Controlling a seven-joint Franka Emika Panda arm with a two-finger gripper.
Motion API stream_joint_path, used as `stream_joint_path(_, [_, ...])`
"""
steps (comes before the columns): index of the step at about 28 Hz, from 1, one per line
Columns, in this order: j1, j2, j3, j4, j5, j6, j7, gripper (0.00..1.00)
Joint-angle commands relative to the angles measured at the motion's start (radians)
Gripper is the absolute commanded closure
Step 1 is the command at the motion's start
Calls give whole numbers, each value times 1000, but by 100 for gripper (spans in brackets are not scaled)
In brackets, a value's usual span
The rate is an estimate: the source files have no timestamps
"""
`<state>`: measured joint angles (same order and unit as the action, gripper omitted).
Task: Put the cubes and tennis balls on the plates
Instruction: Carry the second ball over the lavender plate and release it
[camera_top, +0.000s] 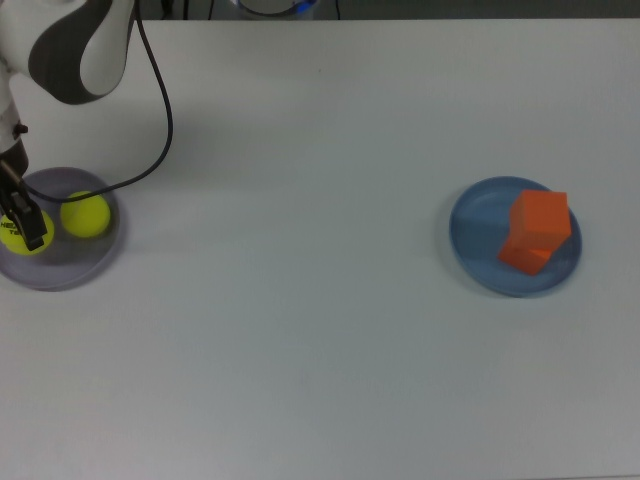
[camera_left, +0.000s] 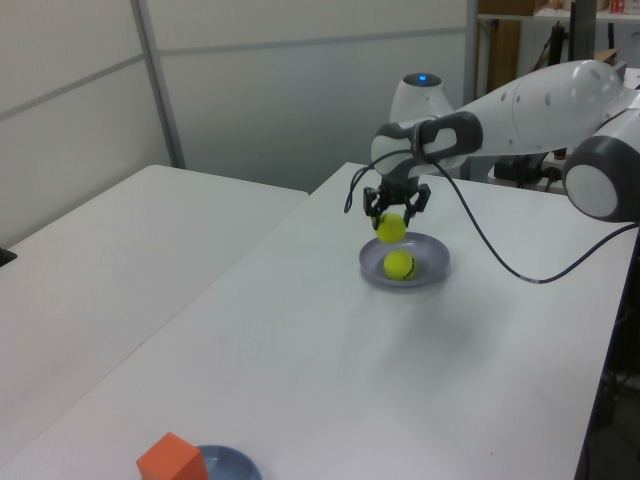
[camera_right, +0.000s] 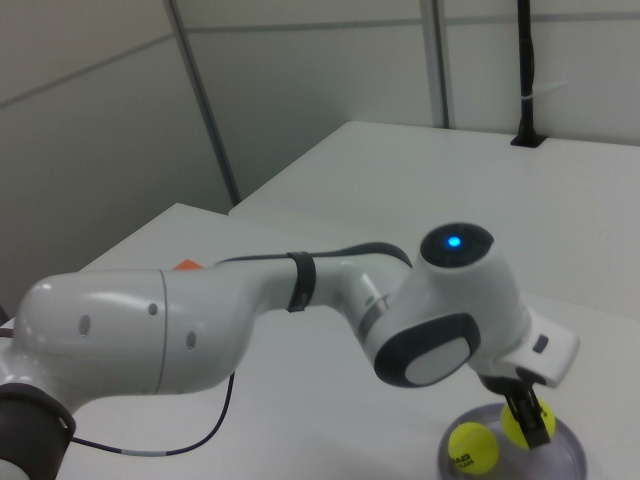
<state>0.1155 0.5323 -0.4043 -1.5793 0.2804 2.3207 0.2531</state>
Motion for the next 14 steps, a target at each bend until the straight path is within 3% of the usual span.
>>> stream_joint_path(1, [10,9,-7,-14,-1,0,-24,100])
stream_joint_path(2, [10,9,-7,-15,0,-3,-40,75])
stream_joint_path(3, [9,6,-7,-19,-1,-6,-60,29])
stream_joint_path(4, [12,-5,-7,-24,0,-20,-87,0])
stream_joint_path(8, [10,-84,-7,-18,-1,-111,-120,0])
stream_joint_path(9, [12,-141,2,-15,-9,-182,-145,0])
stream_joint_path(12, [30,-221,9,-13,-24,-292,-166,0])
stream_joint_path(13, [41,-244,10,-13,-38,-323,-164,0])
stream_joint_path(14, [68,-289,31,-13,-82,-375,-154,0])
